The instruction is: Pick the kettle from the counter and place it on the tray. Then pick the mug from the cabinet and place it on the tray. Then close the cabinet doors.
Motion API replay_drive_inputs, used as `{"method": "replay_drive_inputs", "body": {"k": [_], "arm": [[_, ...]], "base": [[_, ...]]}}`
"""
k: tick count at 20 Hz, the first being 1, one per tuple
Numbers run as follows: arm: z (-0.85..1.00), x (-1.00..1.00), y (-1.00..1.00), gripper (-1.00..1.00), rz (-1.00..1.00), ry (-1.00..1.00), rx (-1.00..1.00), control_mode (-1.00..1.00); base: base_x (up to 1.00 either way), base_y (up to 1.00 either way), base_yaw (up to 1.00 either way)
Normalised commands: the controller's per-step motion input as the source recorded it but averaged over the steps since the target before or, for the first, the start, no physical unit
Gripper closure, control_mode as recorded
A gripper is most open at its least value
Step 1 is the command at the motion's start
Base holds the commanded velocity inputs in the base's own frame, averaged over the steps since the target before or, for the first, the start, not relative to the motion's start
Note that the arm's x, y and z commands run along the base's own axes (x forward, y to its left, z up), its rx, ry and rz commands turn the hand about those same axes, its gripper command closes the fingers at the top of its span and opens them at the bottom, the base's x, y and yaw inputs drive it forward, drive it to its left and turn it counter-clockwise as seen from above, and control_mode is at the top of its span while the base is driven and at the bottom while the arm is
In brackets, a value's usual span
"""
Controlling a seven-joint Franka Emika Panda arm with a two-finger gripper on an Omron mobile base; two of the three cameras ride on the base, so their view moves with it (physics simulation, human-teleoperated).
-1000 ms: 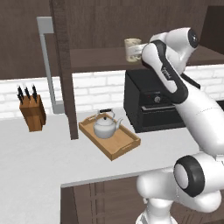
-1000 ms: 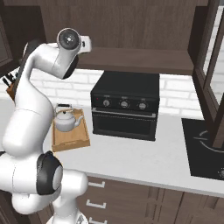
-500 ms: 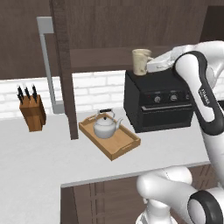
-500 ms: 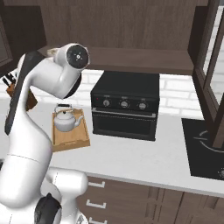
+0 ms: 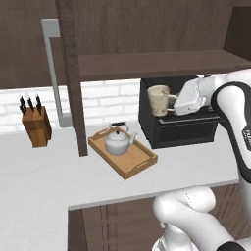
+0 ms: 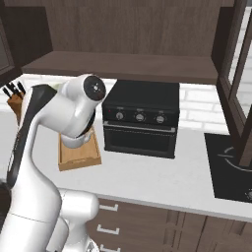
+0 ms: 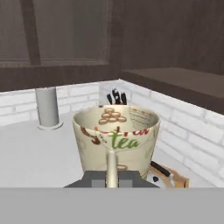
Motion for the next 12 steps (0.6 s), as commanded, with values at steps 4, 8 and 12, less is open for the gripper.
{"method": "replay_drive_inputs", "body": {"k": [4,8,12], "arm": [[-0.86,0.0,0.08,1.0,0.1,0.09,-0.16,-1.0],[-0.93,0.0,0.11,1.0,0.08,0.01,-0.14,-1.0],[-0.86,0.14,0.1,1.0,0.06,0.0,-0.08,-1.0]], "base": [[0.0,0.0,0.0],[0.0,0.0,0.0],[0.0,0.0,0.0]]}}
